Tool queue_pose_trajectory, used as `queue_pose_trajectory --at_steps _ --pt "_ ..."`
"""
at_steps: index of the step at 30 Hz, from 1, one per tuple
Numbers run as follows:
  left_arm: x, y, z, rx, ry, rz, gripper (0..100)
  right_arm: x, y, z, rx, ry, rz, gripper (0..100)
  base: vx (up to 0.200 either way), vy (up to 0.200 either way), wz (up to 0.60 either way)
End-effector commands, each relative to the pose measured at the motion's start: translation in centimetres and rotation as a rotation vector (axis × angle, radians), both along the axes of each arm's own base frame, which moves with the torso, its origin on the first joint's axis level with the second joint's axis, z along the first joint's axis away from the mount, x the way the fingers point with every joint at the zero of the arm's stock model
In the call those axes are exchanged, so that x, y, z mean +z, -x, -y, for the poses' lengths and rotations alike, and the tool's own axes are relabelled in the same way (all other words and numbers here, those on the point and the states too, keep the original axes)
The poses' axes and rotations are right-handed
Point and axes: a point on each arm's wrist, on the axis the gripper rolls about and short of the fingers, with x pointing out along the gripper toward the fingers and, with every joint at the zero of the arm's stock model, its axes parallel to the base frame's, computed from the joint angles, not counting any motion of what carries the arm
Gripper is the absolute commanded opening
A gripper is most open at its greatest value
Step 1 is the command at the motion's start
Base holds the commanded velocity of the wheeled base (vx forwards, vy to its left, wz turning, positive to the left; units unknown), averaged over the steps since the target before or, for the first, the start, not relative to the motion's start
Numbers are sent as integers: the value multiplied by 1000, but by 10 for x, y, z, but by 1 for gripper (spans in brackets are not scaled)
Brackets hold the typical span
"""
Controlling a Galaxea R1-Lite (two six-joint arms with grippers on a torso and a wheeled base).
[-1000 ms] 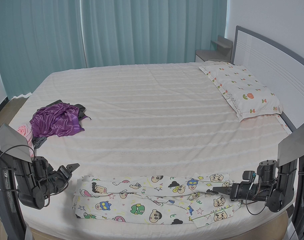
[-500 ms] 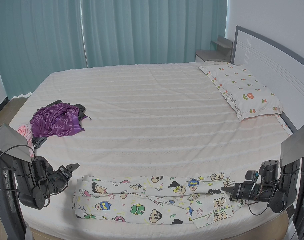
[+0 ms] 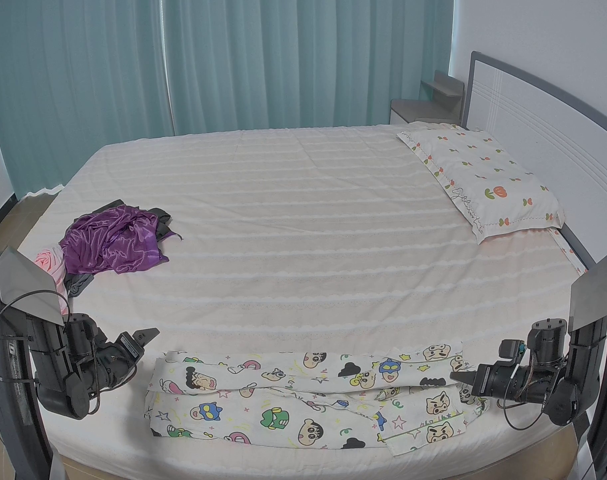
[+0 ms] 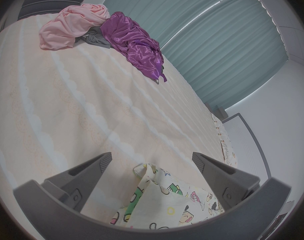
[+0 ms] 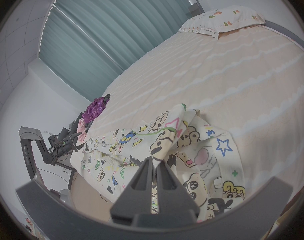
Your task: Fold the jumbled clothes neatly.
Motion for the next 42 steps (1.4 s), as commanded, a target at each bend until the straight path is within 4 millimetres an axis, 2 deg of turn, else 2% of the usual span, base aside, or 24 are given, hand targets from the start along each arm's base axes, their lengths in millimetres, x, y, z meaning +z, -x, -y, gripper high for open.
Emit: queue_pose_trajectory --at_steps 1,10,18,19,25,26,29,32,38,42 --pt "1 -1 0 0 -3 16 100 2 6 4 -3 12 5 0 0 0 0" --pt "1 -1 0 3 -4 14 100 -11 12 5 36 69 -38 0 0 0 0" --pt "3 -1 0 3 -6 23 100 -11 13 5 47 81 -30 0 0 0 0" --pt "4 0 0 3 -6 24 100 -11 13 5 49 86 -27 100 0 0 0" --pt "19 -2 1 -19 -12 82 100 -9 12 6 46 85 -16 100 0 0 0" --pt "19 -10 15 -128 -85 73 100 -3 9 9 34 72 15 100 0 0 0" --pt "17 -14 23 -188 -109 32 100 -3 10 9 38 70 12 100 0 0 0" --pt "15 -11 24 -279 -150 8 100 -3 11 8 43 70 6 100 0 0 0" --pt "26 -4 24 -372 -144 -9 100 -3 12 8 43 70 5 100 0 0 0" --pt "21 0 22 -434 -196 -33 100 -3 13 8 46 70 -1 100 0 0 0"
